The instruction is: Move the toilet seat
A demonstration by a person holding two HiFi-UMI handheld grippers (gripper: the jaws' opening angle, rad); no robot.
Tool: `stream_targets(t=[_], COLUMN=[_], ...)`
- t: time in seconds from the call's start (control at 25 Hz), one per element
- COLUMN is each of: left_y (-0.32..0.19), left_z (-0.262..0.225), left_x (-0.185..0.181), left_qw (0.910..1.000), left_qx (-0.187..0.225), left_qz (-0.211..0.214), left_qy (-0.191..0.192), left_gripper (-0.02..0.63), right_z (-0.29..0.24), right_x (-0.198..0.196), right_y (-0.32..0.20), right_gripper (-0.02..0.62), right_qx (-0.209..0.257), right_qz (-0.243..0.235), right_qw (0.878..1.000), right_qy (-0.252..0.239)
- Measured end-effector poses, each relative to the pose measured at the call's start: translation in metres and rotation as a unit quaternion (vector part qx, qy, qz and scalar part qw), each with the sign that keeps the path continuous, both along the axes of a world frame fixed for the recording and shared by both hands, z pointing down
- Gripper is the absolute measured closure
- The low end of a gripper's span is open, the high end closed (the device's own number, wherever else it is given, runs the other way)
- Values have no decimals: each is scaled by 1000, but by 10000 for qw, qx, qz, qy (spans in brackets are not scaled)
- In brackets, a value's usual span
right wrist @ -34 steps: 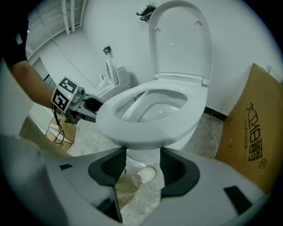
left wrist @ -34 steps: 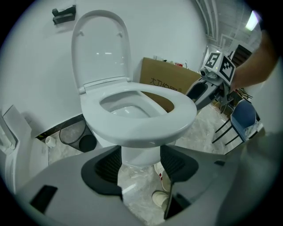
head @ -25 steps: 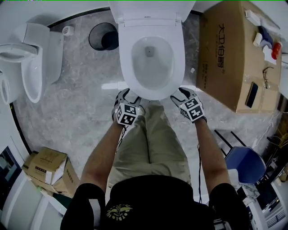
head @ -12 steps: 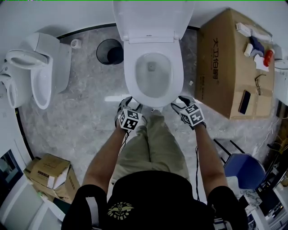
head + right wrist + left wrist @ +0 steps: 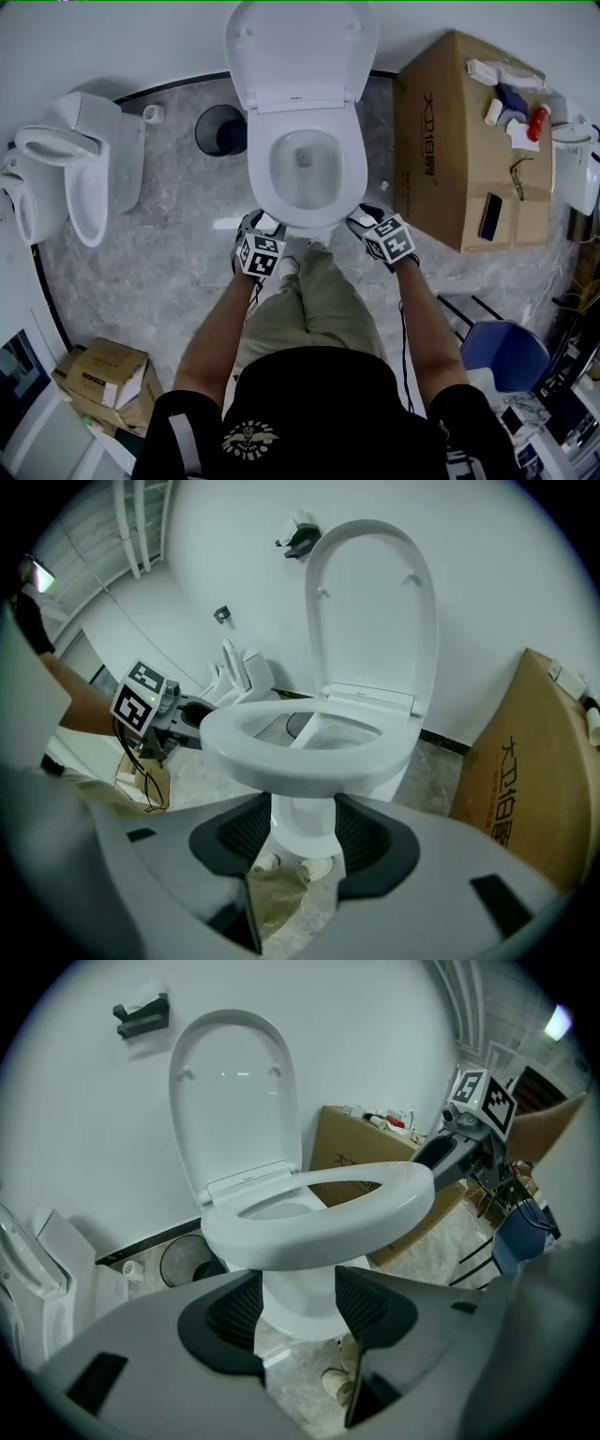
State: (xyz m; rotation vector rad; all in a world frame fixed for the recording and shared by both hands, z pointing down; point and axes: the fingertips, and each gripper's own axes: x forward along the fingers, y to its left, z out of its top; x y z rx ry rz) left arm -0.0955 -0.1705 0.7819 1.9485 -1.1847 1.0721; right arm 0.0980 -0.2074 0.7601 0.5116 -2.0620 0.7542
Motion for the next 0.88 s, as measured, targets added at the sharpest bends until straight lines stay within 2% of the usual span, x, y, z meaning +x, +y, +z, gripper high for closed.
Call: stream_targets(t=[0.24,0.56,0.88], left_y=[-37,-65,-76], left_z=[-24,-63,-90], left_x=[-2,-10,-12], left_qw=[9997,9980,9950], left_qx=[176,584,821], left_qz=[-153,-194,-216], left_qy=[-1,-166,-530], left_gripper=[347,351,351], right_z=[-34,-68,-83], right_x=[-2,-8,-10], right_y=[-34,-67,-84], right_gripper=[397,397,397], right_qx=[222,468,515], right_qz=[279,233,97], right_qw=[9989,9973,9964], right_qy=[-315,-508,-660])
